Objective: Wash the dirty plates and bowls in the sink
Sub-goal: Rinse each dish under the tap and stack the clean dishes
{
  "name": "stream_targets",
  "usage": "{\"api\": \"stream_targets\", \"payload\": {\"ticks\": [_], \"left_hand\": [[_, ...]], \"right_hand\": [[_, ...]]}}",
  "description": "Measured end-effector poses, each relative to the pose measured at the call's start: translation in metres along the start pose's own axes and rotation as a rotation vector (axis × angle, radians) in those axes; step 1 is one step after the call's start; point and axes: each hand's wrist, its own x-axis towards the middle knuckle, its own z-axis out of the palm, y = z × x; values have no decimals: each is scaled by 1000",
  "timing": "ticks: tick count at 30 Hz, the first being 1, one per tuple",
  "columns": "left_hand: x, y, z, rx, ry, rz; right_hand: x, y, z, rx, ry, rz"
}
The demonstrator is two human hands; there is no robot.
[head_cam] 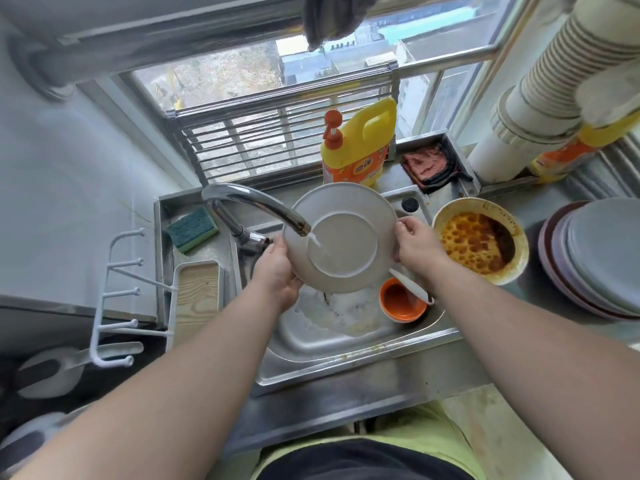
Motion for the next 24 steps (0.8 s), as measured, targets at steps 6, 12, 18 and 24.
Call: {"api": "stream_targets", "payload": {"ticks": [6,12,18,24], "left_hand": [[-9,-31,24,201,-54,-109],[-10,-41,16,279,-18,-174],[-6,-25,-4,70,143,-235],[-9,-23,-28,-60,165,-249]], "right_hand": [[-8,17,-39,-42,74,29],[-14,25,-43,-87,42,101],[-12,28,-5,222,-17,376],[-15,25,43,418,-56,546]]}}
